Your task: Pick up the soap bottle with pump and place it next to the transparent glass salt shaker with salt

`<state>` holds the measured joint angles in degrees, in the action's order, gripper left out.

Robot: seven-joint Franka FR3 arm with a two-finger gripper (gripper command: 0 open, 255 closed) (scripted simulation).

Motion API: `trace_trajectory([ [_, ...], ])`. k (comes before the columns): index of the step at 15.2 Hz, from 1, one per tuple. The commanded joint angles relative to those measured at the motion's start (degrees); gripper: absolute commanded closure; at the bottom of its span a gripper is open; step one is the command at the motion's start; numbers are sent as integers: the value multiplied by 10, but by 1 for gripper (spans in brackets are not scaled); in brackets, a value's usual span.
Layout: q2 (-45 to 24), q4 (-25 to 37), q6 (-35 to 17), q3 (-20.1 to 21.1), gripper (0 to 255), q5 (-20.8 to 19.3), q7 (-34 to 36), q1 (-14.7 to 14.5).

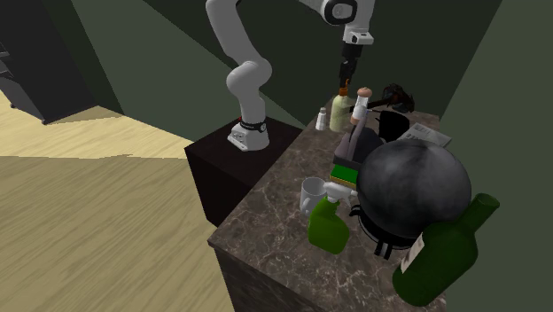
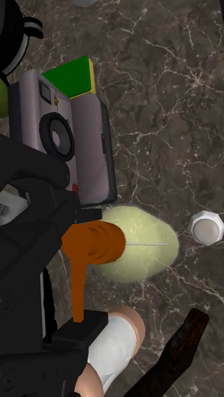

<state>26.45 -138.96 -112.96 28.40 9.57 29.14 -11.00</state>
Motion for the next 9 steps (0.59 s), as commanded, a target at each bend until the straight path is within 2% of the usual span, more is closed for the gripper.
trace_trajectory([
  [1,-4,-8,-12,3,255,0,2,0],
  [8,-4,-7,-12,3,255,0,2,0],
  [9,-4,-7,-12,3,0,0,2,0],
])
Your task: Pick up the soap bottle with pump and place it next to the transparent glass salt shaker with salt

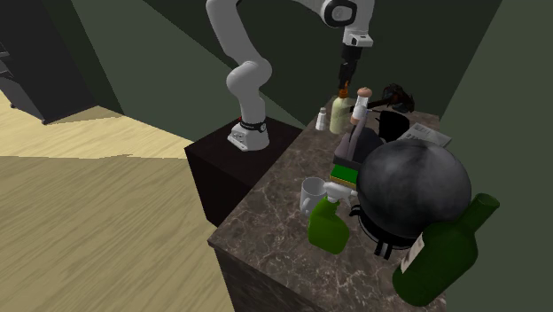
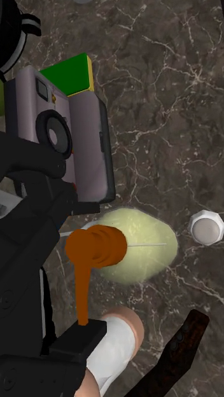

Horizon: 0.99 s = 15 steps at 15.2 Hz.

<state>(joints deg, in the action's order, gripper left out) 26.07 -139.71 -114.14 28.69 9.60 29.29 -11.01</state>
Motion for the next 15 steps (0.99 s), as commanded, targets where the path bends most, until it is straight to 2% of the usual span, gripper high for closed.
trace_trajectory([
  [1,0,0,0,0,0,0,0,0],
  [5,0,0,0,0,0,0,0,0],
  [9,15,62,76,-12,0,-3,-1,1],
  [15,15,62,76,-12,0,-3,-1,1],
])
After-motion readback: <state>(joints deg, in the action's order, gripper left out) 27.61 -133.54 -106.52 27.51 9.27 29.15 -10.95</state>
